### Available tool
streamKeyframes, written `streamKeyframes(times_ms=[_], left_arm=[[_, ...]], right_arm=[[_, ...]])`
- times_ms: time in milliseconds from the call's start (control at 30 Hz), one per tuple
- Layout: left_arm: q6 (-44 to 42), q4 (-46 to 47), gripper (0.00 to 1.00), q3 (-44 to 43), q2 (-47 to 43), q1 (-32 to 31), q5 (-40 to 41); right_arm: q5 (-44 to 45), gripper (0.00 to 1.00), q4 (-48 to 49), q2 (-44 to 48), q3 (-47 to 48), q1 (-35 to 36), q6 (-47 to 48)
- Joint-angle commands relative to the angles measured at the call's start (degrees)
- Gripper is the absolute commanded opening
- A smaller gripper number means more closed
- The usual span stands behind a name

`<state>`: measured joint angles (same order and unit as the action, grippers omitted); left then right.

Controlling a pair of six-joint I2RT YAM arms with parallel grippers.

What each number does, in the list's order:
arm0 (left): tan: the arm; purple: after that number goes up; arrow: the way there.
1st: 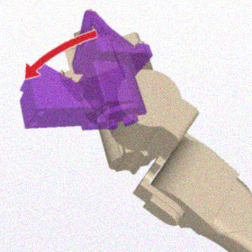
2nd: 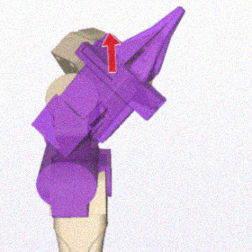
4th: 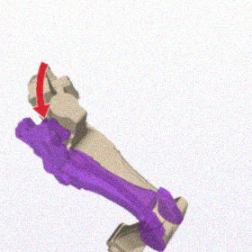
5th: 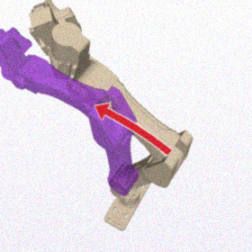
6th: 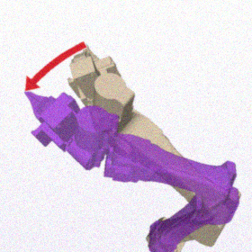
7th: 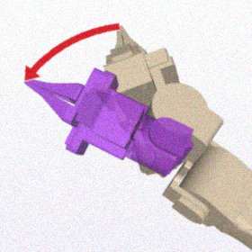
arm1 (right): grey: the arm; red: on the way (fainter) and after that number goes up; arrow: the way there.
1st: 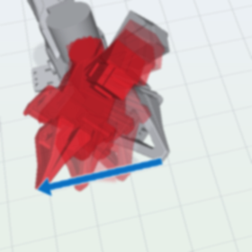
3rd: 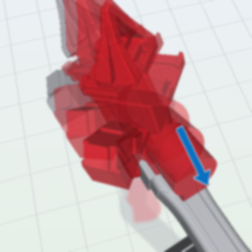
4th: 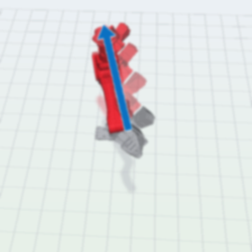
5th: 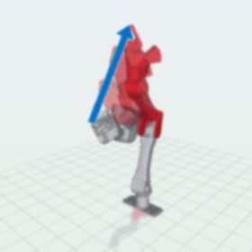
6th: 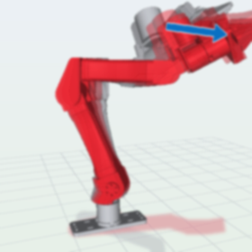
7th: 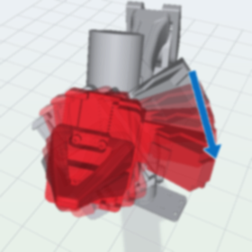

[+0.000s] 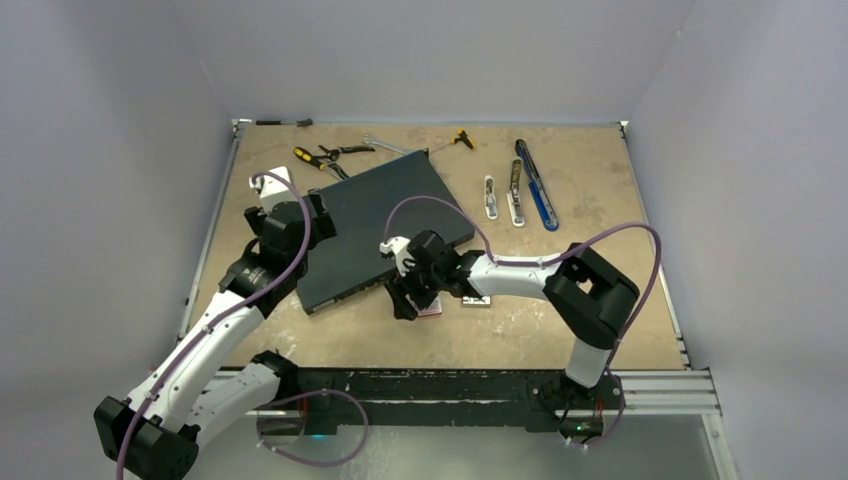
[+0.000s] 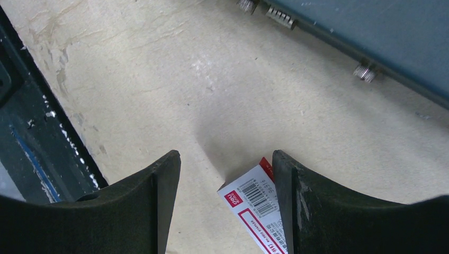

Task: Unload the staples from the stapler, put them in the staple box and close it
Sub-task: Move the staple box to the center of the board.

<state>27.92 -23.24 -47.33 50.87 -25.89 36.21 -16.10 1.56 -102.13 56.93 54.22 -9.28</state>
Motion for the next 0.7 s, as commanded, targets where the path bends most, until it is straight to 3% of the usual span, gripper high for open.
streamKeyframes(times_ms=[0, 233, 367, 533, 667], left_arm=[[0.37, 1.84, 0.88, 0.06, -0.06, 0.31, -0.64], [1.29, 1.61, 0.88, -0.10, 0.27, 0.30, -2.45], [1.43, 1.24, 0.89, -0.28, 0.36, 0.31, -3.05], [1.08, 0.69, 0.90, -0.49, 0.57, 0.31, -2.96], [1.16, 1.03, 0.90, 0.20, 0.80, 0.30, -3.51]], right_arm=[[-1.47, 0.68, -5.32, 1.74, -2.35, 0.45, 0.45], [10.12, 0.80, -5.36, 7.27, 0.28, 0.13, -8.67], [18.63, 0.81, -6.39, 11.78, 0.54, -2.24, -16.97], [33.43, 0.81, -16.52, 16.95, -0.72, -8.33, -31.65], [40.76, 0.81, -23.79, 17.61, -1.13, -10.37, -36.72]])
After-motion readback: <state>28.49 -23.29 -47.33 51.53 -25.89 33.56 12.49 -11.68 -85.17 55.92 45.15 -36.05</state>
